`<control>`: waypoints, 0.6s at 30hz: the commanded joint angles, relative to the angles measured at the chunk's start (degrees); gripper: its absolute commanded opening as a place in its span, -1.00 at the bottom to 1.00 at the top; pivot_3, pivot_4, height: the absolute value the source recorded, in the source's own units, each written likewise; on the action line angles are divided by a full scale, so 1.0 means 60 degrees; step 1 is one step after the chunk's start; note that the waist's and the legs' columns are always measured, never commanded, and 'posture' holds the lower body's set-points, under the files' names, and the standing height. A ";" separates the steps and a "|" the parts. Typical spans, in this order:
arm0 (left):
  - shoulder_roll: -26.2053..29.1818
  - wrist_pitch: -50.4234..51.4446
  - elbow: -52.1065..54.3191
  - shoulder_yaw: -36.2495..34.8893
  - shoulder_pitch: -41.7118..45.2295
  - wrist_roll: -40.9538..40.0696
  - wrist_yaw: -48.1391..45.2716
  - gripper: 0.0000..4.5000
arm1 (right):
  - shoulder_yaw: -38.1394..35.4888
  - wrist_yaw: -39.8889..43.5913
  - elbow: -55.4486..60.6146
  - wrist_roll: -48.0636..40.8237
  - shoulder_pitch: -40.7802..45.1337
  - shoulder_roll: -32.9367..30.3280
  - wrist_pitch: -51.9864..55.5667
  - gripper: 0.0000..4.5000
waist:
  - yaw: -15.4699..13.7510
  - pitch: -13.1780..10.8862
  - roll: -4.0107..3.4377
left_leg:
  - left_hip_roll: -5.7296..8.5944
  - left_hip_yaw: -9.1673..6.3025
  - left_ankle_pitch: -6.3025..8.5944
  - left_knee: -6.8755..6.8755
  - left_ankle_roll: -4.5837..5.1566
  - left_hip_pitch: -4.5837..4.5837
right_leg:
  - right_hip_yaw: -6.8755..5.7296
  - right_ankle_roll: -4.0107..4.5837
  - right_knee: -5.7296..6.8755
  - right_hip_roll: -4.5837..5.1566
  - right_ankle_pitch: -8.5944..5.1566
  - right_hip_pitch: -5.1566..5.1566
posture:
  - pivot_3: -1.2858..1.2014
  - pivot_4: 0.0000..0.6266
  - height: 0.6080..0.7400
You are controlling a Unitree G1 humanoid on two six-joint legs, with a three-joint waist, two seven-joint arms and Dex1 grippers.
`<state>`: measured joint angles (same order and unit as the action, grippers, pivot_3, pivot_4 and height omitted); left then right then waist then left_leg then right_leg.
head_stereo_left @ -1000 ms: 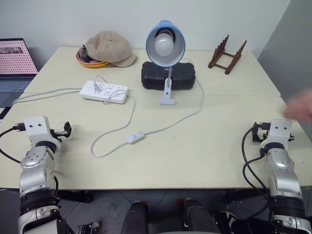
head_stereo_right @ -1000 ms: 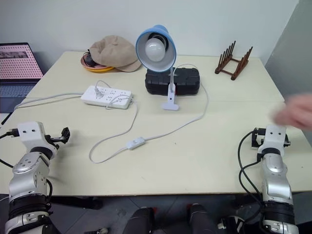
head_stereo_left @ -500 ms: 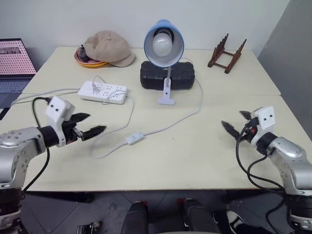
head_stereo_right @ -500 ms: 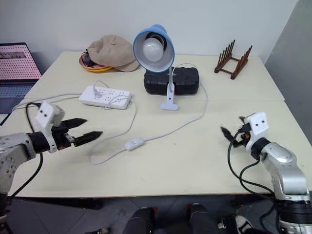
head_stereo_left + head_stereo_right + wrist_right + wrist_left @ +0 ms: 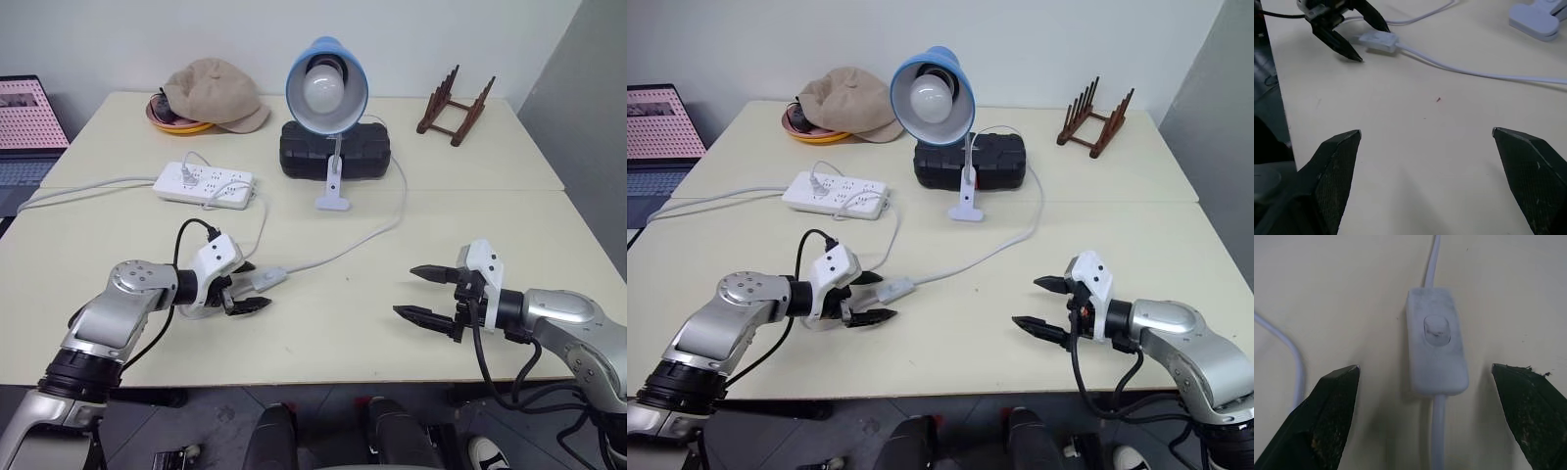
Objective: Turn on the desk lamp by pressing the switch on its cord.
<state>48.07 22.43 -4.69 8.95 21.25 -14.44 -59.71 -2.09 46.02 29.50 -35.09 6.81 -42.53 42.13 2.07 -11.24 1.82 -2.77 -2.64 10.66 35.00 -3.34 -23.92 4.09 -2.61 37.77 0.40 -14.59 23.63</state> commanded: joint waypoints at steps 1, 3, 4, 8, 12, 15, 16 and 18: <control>-0.0128 -0.0410 -0.0320 -0.0149 0.0249 0.0156 -0.0212 0.82 | -0.0412 -0.0260 0.0584 -0.0317 -0.0137 0.0005 0.0202 1.00 | -0.0032 0.0000 0.0001 | 0.0000 -0.0001 0.0000 0.0000 0.0000 -0.0001 | -0.0001 0.0000 0.0001 0.0000 0.0000 0.0000 | 0.03 -0.52 1.00; -0.0118 -0.0596 -0.0545 -0.0108 0.0285 0.0272 -0.0386 0.66 | -0.0457 -0.0363 0.0655 -0.0297 -0.0233 0.0005 0.0210 1.00 | -0.0032 0.0001 0.0002 | 0.0000 0.0000 0.0000 0.0000 0.0000 0.0000 | 0.0000 -0.0001 0.0001 0.0000 0.0000 0.0000 | 0.03 -0.52 1.00; -0.0126 -0.0670 -0.0623 -0.0104 0.0295 0.0318 -0.0423 0.52 | -0.0475 -0.0398 0.0678 -0.0297 -0.0269 0.0003 0.0211 1.00 | -0.0031 0.0001 0.0002 | 0.0000 0.0000 0.0000 0.0002 0.0000 0.0001 | 0.0000 -0.0001 0.0001 0.0001 0.0000 -0.0002 | 0.03 -0.52 1.00; -0.0292 -0.0971 -0.1098 -0.0121 0.0461 0.0522 -0.0356 0.12 | -0.0482 -0.0382 0.0712 -0.0228 -0.0478 -0.0059 0.0070 1.00 | -0.0034 0.0002 0.0001 | 0.0000 0.0000 0.0000 0.0002 0.0000 0.0005 | 0.0001 -0.0001 0.0004 0.0001 0.0000 -0.0002 | 0.03 -0.52 1.00; -0.0501 -0.0987 -0.1127 -0.0173 0.0483 0.0491 -0.0361 -0.27 | -0.0535 -0.0369 0.0672 -0.0226 -0.0690 -0.0007 -0.0082 1.00 | -0.0037 0.0003 0.0001 | 0.0001 -0.0001 0.0000 0.0004 0.0000 0.0005 | 0.0000 -0.0001 0.0005 0.0001 0.0000 -0.0007 | 0.03 -0.52 1.00; -0.0586 -0.1003 -0.1107 -0.0178 0.0483 0.0531 -0.0366 -0.52 | -0.0560 -0.0359 0.0607 -0.0228 -0.0752 0.0021 -0.0170 1.00 | -0.0037 0.0003 0.0002 | 0.0001 -0.0001 0.0000 0.0008 0.0000 0.0006 | 0.0000 -0.0003 0.0005 0.0001 0.0001 -0.0012 | 0.03 -0.52 1.00; -0.0634 -0.0936 -0.1052 -0.0209 0.0486 0.0474 -0.0383 -0.52 | -0.0611 -0.0454 0.0574 -0.0323 -0.0730 0.0125 -0.0125 1.00 | -0.0037 0.0003 0.0002 | 0.0001 -0.0002 0.0000 0.0008 0.0000 0.0007 | -0.0001 -0.0003 0.0007 0.0001 0.0001 -0.0013 | 0.03 -0.52 1.00; -0.0834 -0.0454 -0.0799 -0.0385 0.0606 0.0119 -0.0361 -0.52 | -0.0704 -0.0824 0.0452 -0.0610 -0.0661 0.0457 0.0176 1.00 | -0.0037 0.0003 0.0002 | 0.0001 -0.0003 -0.0001 0.0010 0.0001 0.0009 | -0.0001 -0.0003 0.0010 0.0001 0.0002 -0.0013 | 0.03 -0.52 1.00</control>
<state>44.40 17.52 -11.32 7.89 23.80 -11.95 -61.89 -4.12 42.99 31.72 -36.69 2.40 -41.30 42.53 1.85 -11.22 1.83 -2.76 -2.66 10.66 35.07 -3.34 -23.87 4.09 -2.63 37.85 0.40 -14.58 23.55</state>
